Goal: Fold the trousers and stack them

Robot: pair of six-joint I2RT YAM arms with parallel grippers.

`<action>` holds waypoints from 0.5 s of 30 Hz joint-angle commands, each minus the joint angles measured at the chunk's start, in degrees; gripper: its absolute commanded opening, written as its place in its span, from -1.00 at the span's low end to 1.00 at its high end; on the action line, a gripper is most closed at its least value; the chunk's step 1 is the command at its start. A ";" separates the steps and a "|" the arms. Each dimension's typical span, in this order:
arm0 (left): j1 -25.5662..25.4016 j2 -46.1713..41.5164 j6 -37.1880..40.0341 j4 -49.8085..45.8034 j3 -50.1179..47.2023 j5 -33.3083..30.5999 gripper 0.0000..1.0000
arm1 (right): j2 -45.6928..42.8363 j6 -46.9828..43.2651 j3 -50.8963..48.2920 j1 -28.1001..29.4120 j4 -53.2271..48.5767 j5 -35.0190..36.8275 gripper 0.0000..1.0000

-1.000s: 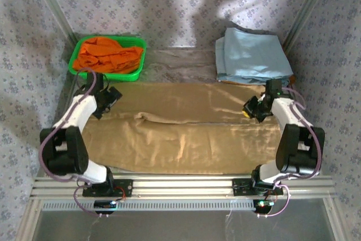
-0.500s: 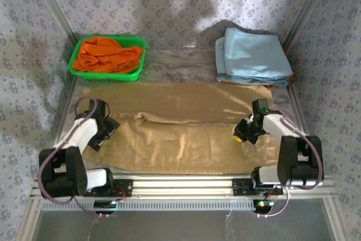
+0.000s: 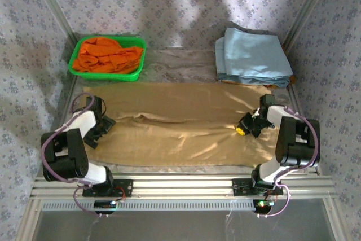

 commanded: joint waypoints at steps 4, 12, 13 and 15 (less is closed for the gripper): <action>0.77 -0.75 1.18 1.32 1.02 0.20 0.98 | -1.06 -1.61 0.47 -0.56 0.34 4.52 -0.91; 0.99 -9.17 2.35 -8.17 5.49 -3.57 0.99 | -8.45 -1.59 0.72 4.23 -2.46 3.73 -0.80; 1.57 -10.19 2.27 -9.82 6.19 -4.91 0.99 | -9.38 -1.54 0.93 4.91 -3.17 3.82 -0.80; 5.04 -14.17 2.30 -11.41 6.60 -7.07 0.99 | -11.15 -1.36 1.31 6.31 -4.69 3.34 -0.79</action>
